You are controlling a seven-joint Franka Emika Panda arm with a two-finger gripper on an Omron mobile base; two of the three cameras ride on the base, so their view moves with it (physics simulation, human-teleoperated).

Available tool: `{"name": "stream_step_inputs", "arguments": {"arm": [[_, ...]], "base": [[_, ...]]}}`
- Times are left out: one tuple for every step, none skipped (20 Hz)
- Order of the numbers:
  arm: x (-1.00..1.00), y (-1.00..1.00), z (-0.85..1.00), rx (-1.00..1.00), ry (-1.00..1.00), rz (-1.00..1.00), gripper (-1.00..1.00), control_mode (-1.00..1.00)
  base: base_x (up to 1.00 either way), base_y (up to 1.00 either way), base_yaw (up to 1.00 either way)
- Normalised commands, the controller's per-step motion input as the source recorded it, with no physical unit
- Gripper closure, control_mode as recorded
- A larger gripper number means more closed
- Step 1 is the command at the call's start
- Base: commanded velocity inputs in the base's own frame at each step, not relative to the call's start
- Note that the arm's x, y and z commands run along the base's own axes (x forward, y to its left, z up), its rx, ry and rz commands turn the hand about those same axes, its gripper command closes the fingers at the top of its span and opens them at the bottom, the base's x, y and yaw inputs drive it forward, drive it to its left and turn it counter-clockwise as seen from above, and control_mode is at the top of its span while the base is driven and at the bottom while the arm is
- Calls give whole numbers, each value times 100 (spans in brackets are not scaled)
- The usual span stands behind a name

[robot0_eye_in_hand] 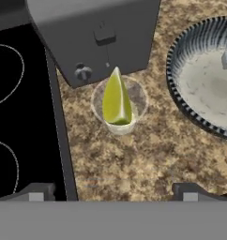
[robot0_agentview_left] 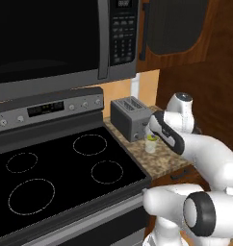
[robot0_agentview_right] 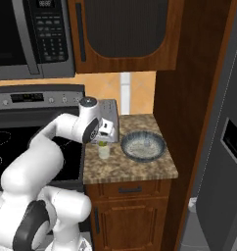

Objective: Grab a lemon wedge from the fridge and one ice cube from the ice bowl, and put them in the glass of lemonade.

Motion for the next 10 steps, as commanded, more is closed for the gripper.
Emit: {"name": "stream_step_inputs", "arguments": {"arm": [[-100, 0, 59, 0, 0, 9, -100, -100], [-97, 0, 48, 0, 0, 12, -100, -100], [-91, 0, 61, 0, 9, 14, -100, -100], [-90, 0, 68, 0, 12, 13, -100, -100], [-82, 2, 74, 0, 13, 13, -100, -100], [-79, 9, 80, 0, 13, 13, -100, -100], [-74, 17, 92, -4, 17, 14, -100, -100], [-51, 32, 100, -12, 23, 14, -100, -100], [-56, 31, 100, -14, 23, 13, -100, -100], [-60, 31, 100, -15, 22, 12, -100, -100]], "base": [[0, 0, 0], [0, 0, 0], [0, 0, 0], [0, 0, 0], [0, 0, 0], [0, 0, 0], [0, 0, 0], [0, 0, 0], [0, 0, 0], [0, 0, 0]]}}
